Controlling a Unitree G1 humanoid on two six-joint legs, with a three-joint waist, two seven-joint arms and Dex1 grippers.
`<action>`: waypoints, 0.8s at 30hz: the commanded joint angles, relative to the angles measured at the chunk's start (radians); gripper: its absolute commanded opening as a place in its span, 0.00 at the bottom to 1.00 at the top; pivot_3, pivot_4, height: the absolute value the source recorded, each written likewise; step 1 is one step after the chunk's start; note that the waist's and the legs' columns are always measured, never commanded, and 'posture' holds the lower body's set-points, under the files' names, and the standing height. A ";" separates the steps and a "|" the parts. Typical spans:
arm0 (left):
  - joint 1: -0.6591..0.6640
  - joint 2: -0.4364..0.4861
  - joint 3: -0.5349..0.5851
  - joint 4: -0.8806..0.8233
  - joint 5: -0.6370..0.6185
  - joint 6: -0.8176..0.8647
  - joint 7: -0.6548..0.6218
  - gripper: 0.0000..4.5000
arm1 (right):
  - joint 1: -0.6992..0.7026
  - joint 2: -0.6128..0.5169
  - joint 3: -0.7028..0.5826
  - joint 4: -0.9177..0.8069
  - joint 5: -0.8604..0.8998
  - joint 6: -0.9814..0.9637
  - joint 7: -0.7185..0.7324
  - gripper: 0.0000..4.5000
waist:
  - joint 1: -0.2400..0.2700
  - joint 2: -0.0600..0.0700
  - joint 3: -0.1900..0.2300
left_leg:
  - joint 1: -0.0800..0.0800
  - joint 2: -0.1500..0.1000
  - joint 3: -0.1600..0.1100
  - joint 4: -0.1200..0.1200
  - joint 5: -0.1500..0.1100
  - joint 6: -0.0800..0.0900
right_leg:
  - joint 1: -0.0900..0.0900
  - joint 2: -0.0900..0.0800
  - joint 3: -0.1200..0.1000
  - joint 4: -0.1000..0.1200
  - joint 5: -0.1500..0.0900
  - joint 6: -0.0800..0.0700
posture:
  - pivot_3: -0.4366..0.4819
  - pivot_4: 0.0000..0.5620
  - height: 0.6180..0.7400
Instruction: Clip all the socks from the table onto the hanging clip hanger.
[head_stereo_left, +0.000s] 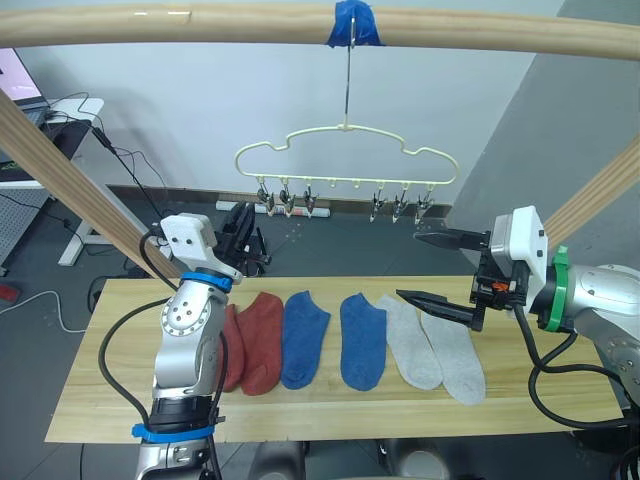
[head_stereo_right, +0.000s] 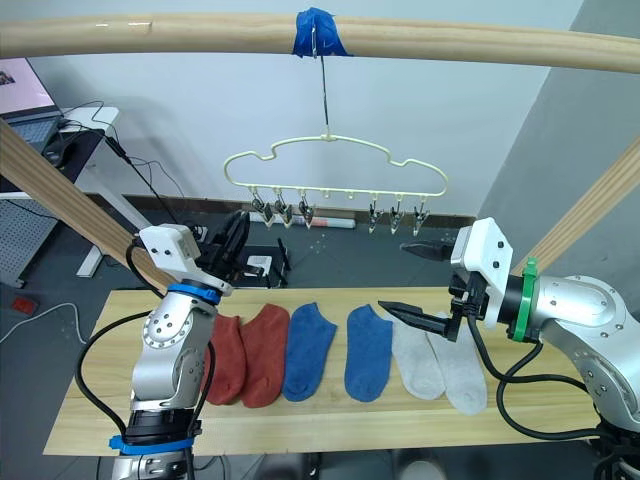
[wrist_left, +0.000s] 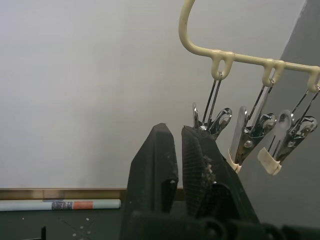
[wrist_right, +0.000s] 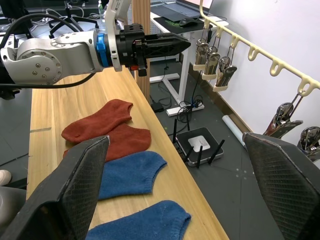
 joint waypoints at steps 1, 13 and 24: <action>-0.016 0.004 -0.007 -0.031 -0.001 -0.001 -0.002 0.14 | 0.003 0.000 -0.008 -0.022 -0.006 -0.022 0.002 1.00 | 0.000 0.000 0.000 | 0.000 0.000 0.000 0.000 0.000 0.000 | 0.000 0.000 0.000 0.000 0.000 0.000 | 0.17 0.43 1.00; 0.023 0.002 -0.012 -0.059 -0.001 -0.032 -0.023 0.52 | 0.006 0.002 -0.010 -0.021 -0.014 -0.023 0.008 1.00 | 0.000 0.000 0.000 | 0.000 0.000 0.000 0.000 0.000 0.000 | 0.000 0.000 0.000 0.000 0.000 0.000 | 0.17 0.43 1.00; -0.015 0.010 -0.029 -0.025 0.032 -0.004 -0.005 0.59 | 0.014 0.003 -0.012 -0.018 -0.022 -0.030 0.020 1.00 | 0.000 0.000 0.000 | 0.000 0.000 0.000 0.000 0.000 0.000 | 0.000 0.000 0.000 0.000 0.000 0.000 | 0.17 0.42 1.00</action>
